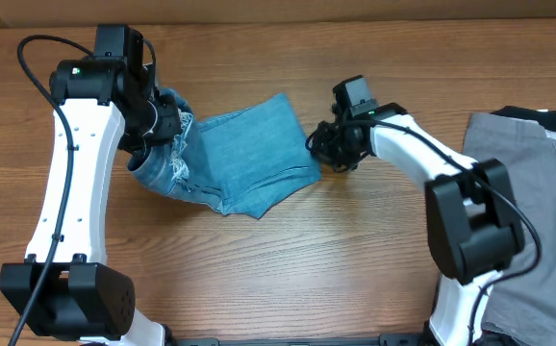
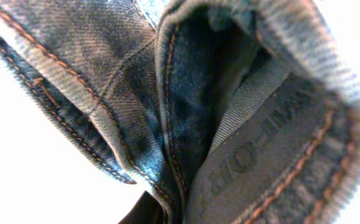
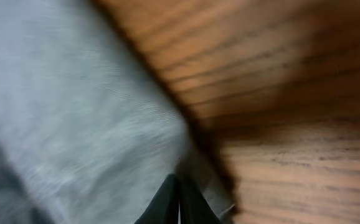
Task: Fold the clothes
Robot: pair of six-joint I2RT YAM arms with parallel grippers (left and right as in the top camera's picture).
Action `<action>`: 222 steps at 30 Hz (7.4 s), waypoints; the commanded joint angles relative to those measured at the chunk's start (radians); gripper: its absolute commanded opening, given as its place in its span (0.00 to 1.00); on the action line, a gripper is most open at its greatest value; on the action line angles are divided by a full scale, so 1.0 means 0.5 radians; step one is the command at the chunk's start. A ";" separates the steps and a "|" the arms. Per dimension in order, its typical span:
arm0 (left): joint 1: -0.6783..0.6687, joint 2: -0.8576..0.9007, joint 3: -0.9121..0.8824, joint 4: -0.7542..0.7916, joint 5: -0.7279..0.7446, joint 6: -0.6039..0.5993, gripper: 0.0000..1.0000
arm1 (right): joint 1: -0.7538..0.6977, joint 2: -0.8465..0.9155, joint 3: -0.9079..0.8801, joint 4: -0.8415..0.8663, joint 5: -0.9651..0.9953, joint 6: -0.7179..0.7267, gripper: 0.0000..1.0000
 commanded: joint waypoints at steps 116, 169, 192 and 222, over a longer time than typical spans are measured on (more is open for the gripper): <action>-0.291 0.422 -0.600 0.734 -0.014 -0.157 0.54 | 0.303 -0.488 0.002 -0.471 0.106 -0.937 0.08; -0.287 0.422 -0.600 0.716 -0.061 -0.150 0.63 | 0.262 -0.404 -0.079 -0.362 0.642 -0.481 0.04; -0.287 0.422 -0.600 0.696 -0.072 -0.141 0.66 | 0.291 -0.471 0.088 -0.362 -0.449 -0.880 0.62; -0.284 0.422 -0.600 0.709 -0.073 -0.134 0.69 | 0.230 -0.504 0.074 -0.483 -0.750 -1.322 0.49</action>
